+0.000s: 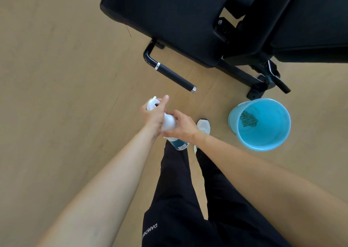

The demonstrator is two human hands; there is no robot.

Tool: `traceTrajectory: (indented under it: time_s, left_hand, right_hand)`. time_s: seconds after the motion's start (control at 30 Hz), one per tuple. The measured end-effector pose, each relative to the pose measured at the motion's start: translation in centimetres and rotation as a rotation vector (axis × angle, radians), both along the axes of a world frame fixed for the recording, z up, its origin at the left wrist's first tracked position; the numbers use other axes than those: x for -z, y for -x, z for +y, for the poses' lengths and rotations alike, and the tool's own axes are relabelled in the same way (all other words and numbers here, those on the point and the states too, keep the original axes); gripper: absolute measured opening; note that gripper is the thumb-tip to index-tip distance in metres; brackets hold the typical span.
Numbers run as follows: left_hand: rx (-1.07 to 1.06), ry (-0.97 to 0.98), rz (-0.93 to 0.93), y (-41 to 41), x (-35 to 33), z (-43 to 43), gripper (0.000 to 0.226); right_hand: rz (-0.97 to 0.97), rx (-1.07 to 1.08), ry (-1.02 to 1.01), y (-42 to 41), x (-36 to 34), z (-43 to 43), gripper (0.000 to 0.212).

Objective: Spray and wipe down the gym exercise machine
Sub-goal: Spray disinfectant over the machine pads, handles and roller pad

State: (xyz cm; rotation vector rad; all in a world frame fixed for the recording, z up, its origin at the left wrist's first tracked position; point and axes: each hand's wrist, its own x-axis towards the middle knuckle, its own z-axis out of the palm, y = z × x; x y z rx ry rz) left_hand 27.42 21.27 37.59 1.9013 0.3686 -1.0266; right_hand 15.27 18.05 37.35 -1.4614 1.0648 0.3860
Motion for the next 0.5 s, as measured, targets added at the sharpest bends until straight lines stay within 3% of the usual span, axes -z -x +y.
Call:
traceTrajectory:
  time_s: [0.13, 0.3, 0.4, 0.5]
  left_hand:
    - [0.127, -0.01, 0.026, 0.4, 0.6, 0.6, 0.038]
    - [0.454, 0.075, -0.264, 0.4, 1.9, 1.8, 0.034]
    - [0.514, 0.007, -0.428, 0.2, 3.5, 2.2, 0.037]
    - [0.452, -0.042, -0.479, -0.1, 4.8, 2.2, 0.042]
  right_hand:
    - [-0.038, -0.009, -0.005, -0.5, 0.8, -0.6, 0.066]
    - [-0.131, 0.015, -0.147, -0.2, 2.6, -1.4, 0.06]
    - [-0.179, -0.011, -0.221, -0.3, 4.1, -1.6, 0.062]
    - [-0.226, 0.003, -0.269, -0.4, 5.2, -1.4, 0.057]
